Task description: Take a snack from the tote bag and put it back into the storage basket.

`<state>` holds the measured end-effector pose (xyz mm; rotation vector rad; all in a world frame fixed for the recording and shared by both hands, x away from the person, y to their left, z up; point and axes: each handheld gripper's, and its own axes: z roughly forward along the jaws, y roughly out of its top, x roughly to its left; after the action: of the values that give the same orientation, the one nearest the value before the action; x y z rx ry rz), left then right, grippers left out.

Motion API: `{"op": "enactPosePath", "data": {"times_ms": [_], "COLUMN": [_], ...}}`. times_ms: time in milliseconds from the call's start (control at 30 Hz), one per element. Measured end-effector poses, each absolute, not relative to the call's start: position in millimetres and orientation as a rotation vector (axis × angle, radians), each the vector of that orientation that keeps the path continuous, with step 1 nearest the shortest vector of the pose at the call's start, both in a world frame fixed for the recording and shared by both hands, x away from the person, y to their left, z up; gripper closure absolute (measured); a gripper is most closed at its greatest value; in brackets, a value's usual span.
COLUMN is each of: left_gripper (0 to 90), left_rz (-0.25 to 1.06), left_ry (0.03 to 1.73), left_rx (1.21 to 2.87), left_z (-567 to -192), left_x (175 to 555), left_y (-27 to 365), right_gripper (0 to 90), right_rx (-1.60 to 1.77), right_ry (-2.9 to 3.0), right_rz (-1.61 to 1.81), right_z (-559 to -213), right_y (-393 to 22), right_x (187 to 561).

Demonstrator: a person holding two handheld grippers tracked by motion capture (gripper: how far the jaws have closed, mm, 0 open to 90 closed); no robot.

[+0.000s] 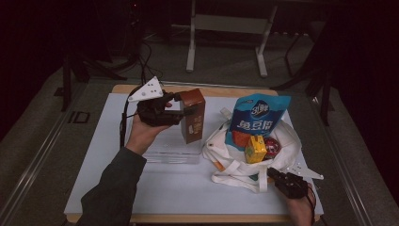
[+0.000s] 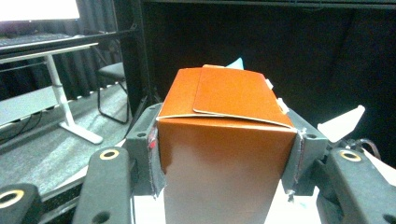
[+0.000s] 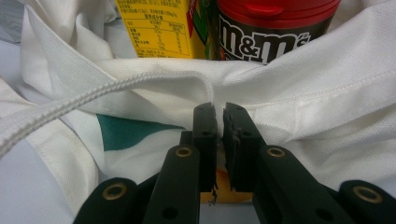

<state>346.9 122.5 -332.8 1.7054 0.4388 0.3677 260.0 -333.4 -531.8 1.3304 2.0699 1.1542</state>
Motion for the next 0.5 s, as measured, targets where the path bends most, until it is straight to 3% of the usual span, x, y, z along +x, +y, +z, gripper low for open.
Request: {"op": "enactPosePath", "data": {"times_ms": [500], "left_gripper": [42.9], "left_rz": [0.403], "left_ry": [0.448], "left_rx": [1.749], "left_z": [-334.1], "left_x": [349.5], "left_y": [139.6], "right_gripper": [81.1], "right_rx": [1.331], "right_ry": [2.066], "right_rz": [1.148], "right_z": [-532.0], "right_y": [-333.5], "right_x": [259.6]}}
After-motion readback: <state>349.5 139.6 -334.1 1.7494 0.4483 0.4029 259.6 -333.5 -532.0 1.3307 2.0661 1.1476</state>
